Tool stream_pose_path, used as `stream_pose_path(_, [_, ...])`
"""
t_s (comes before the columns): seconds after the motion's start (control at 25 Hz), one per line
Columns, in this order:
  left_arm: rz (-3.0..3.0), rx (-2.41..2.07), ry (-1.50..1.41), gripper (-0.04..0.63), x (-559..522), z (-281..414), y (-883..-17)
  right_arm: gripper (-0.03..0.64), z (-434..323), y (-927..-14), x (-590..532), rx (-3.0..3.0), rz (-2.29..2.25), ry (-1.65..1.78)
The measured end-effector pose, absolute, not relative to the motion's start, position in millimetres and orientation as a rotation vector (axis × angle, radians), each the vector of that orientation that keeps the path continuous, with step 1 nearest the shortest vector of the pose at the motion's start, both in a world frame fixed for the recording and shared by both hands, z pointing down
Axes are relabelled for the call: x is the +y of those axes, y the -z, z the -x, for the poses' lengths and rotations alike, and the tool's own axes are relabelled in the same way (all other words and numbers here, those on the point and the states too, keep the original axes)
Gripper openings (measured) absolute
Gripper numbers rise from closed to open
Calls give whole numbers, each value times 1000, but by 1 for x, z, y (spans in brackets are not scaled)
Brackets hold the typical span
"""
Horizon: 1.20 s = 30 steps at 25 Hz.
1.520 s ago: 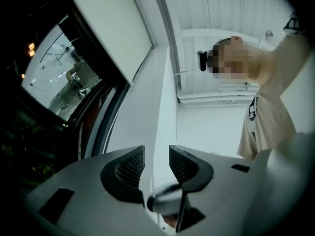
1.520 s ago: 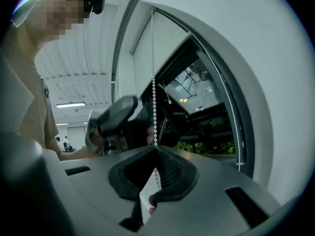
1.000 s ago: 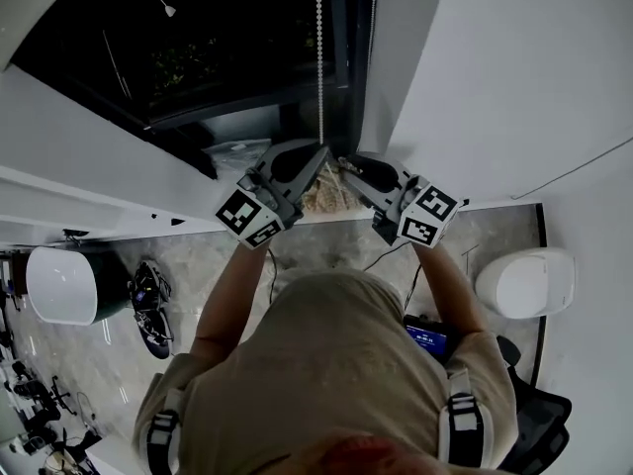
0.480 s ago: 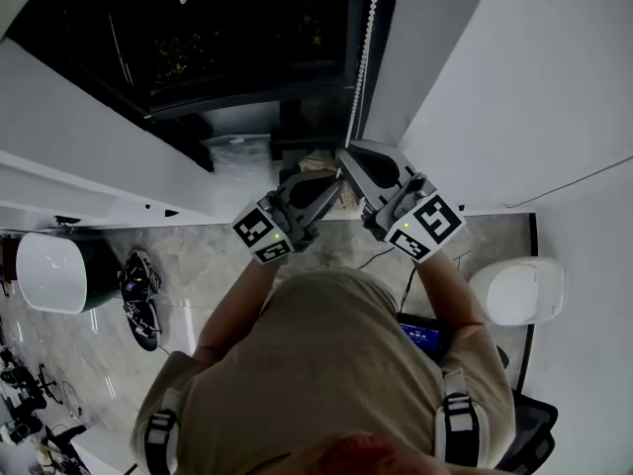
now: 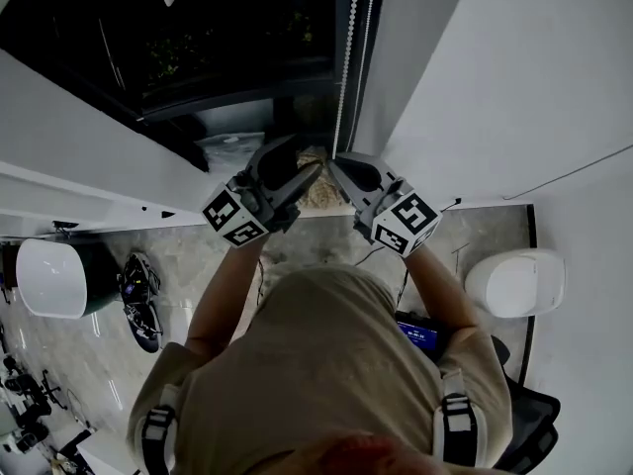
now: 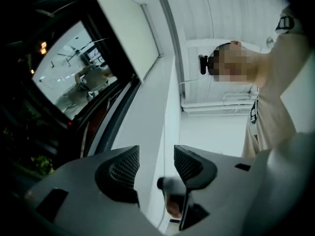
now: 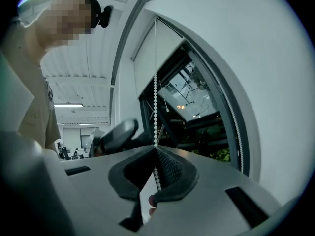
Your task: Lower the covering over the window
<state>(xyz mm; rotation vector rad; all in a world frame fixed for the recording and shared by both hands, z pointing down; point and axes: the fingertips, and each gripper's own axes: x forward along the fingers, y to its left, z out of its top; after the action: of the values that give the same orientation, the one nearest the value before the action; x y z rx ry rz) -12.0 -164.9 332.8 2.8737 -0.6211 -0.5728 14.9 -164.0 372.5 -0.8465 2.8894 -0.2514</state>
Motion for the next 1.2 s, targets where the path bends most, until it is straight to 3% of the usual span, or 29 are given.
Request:
stream_pose_path(0.12, [-2991, -617, 519, 209, -172, -4, -293, 11, -1, -390, -153, 2927, 791, 313])
stream_pose_path(0.16, [-3042, -624, 463, 162, -172, -11, -287, 11, 2, -393, -150, 2932, 781, 323])
stream_pose_path(0.2, [-3091, -624, 413, 65, -170, -18, -285, 11, 3, -394, -148, 2933, 781, 324])
stream_pose_path(0.28, [-3125, -609, 394, 25, -165, -23, -285, 11, 0, -394, -151, 2937, 804, 300])
stream_pose_path(0.44, [-3105, -708, 433, 21, -165, -14, -290, 12, -10, -396, -150, 2964, 774, 226])
stream_pose_path(0.52, [-3123, -766, 402, 21, -168, -8, -297, 146, -19, -386, -149, 2927, 698, 239])
stream_pose_path(0.56, [-3122, -775, 379, 21, -168, -6, -304, 153, -25, -375, -150, 2886, 688, 256])
stream_pose_path(0.92, [-3008, -618, 277, 21, -135, -21, -379, 145, -25, -300, -158, 2795, 788, 84])
stream_pose_path(1.12, [-3009, -595, 290, 21, -128, -22, -382, 23, -18, -301, -156, 2816, 789, 70])
stream_pose_path(1.2, [-3017, -586, 294, 21, -127, -21, -382, 12, -14, -301, -155, 2826, 784, 73])
